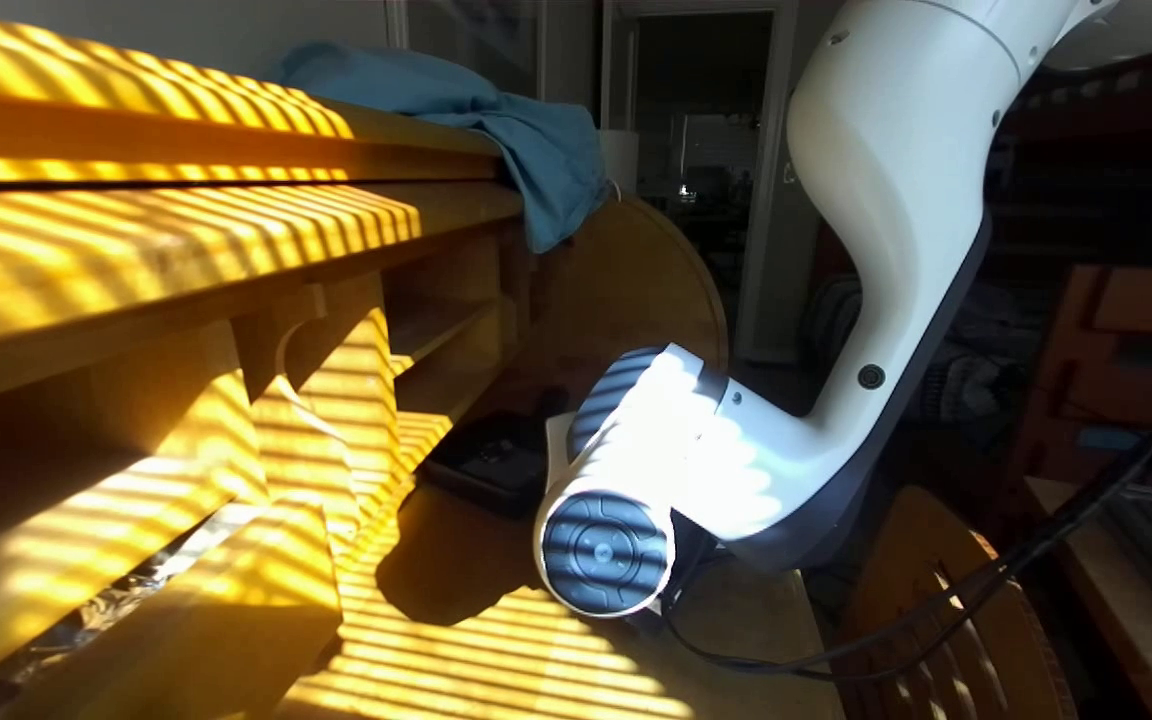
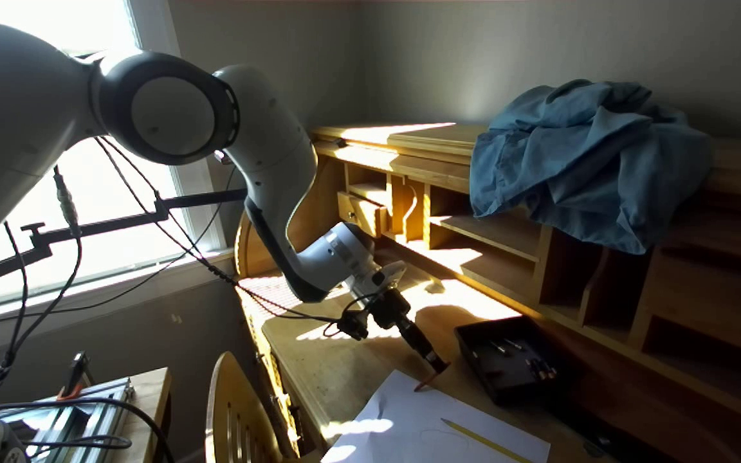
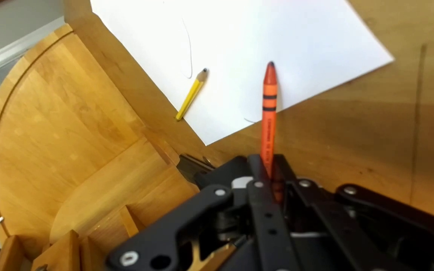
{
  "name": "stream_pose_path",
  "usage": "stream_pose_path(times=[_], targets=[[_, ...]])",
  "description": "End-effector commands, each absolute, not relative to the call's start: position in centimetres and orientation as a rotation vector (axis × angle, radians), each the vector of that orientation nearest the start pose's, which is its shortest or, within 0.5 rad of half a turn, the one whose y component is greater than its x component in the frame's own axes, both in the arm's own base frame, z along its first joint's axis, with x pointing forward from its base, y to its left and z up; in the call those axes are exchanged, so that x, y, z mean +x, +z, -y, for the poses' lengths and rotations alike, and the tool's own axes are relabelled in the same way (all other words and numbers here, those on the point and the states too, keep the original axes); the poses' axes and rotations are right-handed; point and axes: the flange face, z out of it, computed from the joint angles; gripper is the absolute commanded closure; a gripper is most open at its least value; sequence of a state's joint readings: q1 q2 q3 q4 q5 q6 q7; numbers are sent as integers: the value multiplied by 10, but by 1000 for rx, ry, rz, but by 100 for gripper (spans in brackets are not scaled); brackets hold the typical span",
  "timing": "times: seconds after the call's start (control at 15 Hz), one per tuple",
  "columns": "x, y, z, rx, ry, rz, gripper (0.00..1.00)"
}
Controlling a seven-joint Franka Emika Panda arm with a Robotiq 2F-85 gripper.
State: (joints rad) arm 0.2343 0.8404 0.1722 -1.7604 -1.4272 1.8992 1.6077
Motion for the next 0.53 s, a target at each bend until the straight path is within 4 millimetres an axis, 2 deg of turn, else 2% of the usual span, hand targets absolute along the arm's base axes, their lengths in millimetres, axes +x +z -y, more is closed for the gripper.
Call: stream_pose_path(times=[0.0, 0.47], targets=[[583, 86, -164, 2090, 597, 290, 98], [581, 90, -149, 2049, 577, 330, 98]])
